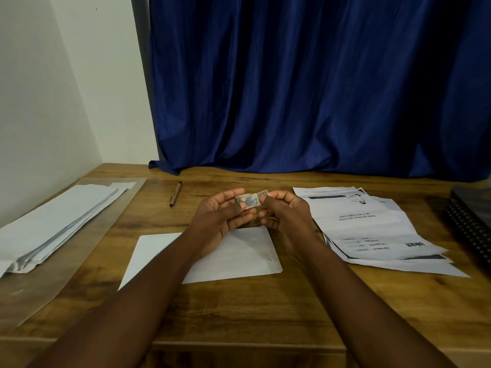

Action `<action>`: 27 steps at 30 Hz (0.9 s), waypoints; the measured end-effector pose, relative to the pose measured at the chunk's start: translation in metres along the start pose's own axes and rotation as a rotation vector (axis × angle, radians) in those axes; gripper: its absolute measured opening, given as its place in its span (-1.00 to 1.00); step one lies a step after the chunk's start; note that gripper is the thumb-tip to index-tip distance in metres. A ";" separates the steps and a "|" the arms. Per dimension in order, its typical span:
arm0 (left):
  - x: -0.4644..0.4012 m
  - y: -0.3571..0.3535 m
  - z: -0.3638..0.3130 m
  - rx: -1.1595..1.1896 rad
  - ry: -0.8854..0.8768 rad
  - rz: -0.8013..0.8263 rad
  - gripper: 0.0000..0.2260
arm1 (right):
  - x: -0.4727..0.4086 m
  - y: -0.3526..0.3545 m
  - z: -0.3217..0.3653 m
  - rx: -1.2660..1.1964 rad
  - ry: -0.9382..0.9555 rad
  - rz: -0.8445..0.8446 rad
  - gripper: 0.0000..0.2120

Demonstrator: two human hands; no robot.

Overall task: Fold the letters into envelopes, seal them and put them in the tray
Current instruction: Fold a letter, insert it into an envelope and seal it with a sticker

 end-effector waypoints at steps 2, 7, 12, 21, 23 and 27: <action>-0.001 0.001 0.001 -0.021 -0.008 0.016 -0.62 | 0.000 0.000 -0.001 0.023 -0.002 0.004 -0.72; -0.002 0.001 0.001 -0.034 -0.036 0.038 -0.62 | 0.001 -0.001 -0.002 0.024 -0.020 0.015 -0.71; -0.002 0.000 0.001 -0.034 -0.035 0.063 -0.52 | -0.001 -0.001 -0.004 0.059 -0.010 0.005 -0.73; -0.001 -0.007 0.000 0.014 -0.025 0.167 -0.57 | -0.003 -0.005 -0.009 0.050 -0.091 0.102 -0.73; -0.001 -0.007 0.000 0.014 -0.018 0.160 -0.55 | -0.004 -0.004 -0.011 0.036 -0.124 0.085 -0.66; 0.000 -0.009 0.001 0.002 -0.012 0.135 -0.53 | -0.006 0.003 -0.008 0.085 -0.071 -0.022 -0.73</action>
Point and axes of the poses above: each hand's wrist, its own x-axis away from the middle knuckle, its own y-axis out of the back of the hand, z = x × y, the point moved 7 cm from there along -x, towards the middle knuckle, and after that the axes turned 12 degrees about -z, right-handed, at the moved point
